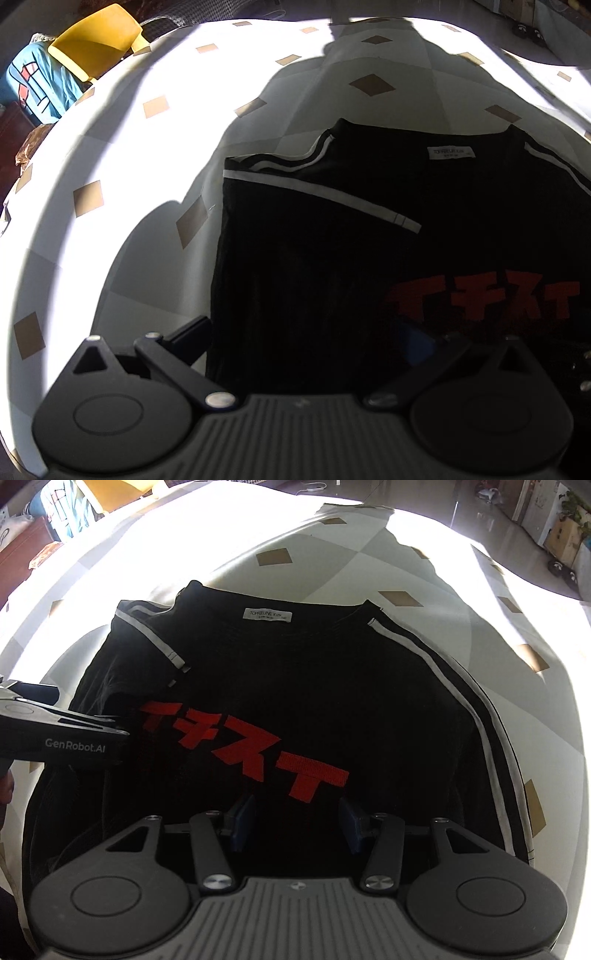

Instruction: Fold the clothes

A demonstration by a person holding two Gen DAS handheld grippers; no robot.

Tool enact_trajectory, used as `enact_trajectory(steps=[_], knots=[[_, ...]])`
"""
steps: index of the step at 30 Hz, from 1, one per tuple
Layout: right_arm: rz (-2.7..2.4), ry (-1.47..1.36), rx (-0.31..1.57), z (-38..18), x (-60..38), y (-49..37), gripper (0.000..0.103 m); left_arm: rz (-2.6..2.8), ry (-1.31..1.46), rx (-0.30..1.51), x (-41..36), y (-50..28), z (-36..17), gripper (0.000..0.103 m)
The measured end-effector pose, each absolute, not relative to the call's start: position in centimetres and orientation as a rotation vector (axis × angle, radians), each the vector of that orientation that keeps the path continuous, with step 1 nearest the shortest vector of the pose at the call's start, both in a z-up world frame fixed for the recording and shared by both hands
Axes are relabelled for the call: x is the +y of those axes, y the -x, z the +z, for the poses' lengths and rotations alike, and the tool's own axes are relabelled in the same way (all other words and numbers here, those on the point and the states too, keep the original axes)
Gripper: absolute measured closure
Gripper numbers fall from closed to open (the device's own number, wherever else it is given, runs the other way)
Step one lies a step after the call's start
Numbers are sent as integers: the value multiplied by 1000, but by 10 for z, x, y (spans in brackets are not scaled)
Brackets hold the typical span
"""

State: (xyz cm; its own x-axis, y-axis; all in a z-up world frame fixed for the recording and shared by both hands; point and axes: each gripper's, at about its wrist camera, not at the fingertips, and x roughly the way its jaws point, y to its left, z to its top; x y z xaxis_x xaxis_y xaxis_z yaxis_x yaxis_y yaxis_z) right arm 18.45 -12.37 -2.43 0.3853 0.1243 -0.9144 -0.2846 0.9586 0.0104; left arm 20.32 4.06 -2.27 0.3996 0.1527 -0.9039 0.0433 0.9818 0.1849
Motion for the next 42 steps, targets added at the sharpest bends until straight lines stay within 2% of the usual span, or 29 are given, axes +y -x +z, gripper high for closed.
enact_trajectory(steps=[8,16,24,38,42], knots=[[238,194,1118,-27,-118,-178,51,95,-103,1129,48,-193,-26,2],[172,161,1081,-29,-116,-171,48,114,45,1098,68,-179,-23,31],[109,130,1014,-33,-120,-161,48,145,166,1053,87,-162,-15,47],[55,128,959,-35,-119,-145,48,432,278,1041,152,-146,-10,51],[43,138,950,-34,-117,-140,48,506,279,1047,164,-145,-11,42]])
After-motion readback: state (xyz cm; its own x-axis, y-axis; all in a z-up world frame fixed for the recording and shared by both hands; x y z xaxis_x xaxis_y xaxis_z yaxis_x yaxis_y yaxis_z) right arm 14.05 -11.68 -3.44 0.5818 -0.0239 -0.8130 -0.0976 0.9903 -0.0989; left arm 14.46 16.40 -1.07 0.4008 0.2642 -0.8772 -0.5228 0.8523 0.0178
